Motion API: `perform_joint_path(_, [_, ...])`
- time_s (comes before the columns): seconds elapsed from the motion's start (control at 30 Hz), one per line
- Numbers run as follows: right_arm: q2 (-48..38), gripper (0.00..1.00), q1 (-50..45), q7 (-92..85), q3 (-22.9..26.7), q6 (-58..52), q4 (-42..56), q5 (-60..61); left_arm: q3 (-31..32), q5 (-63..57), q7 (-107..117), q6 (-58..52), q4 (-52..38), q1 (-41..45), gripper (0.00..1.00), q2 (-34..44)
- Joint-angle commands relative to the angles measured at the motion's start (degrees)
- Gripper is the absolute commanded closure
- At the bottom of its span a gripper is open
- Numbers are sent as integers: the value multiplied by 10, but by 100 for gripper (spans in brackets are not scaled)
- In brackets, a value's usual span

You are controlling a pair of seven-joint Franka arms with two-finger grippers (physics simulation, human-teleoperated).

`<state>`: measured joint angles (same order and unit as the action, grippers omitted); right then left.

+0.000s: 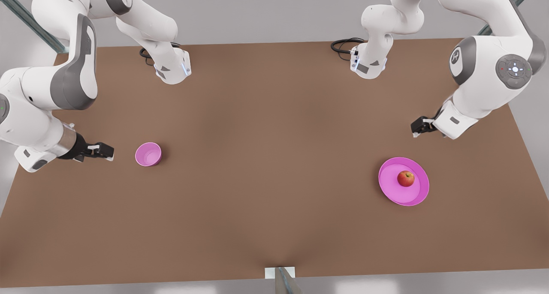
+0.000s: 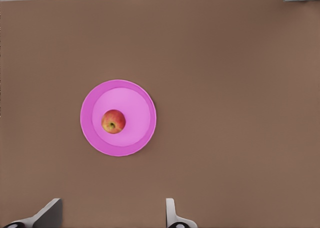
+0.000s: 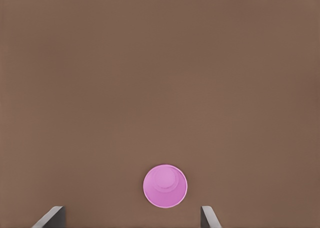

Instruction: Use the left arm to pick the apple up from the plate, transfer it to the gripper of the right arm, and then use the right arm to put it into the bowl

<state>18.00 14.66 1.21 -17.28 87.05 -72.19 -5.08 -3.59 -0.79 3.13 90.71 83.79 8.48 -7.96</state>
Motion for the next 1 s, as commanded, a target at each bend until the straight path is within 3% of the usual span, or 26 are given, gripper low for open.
perform_joint_path(0.0, [-1, 0, 0, 4, 0, 13, 0, 1, 0, -3, -2, 25, 0, 0, 0, 1])
perform_joint_path(0.1, [-1, 0, 1, 4, 0, 13, 0, 1, -2, -2, -4, 74, 11, -10, 0, -47])
perform_joint_path(0.2, [-1, 0, 0, 4, 0, 13, 0, 1, -3, 1, -2, 202, 114, -42, 0, -64])
perform_joint_path(0.47, [-1, 0, 0, 4, 0, 13, 0, 1, -2, 43, -62, 409, 215, -102, 0, -149])
perform_joint_path(0.7, [-1, 0, 1, 4, 0, 13, 0, 1, 0, 55, -73, 495, 226, -115, 0, -228])
perform_joint_path(0.97, [-1, 0, 2, 2, 1, 12, -1, 1, 3, 56, -74, 504, 248, -110, 0, -231])
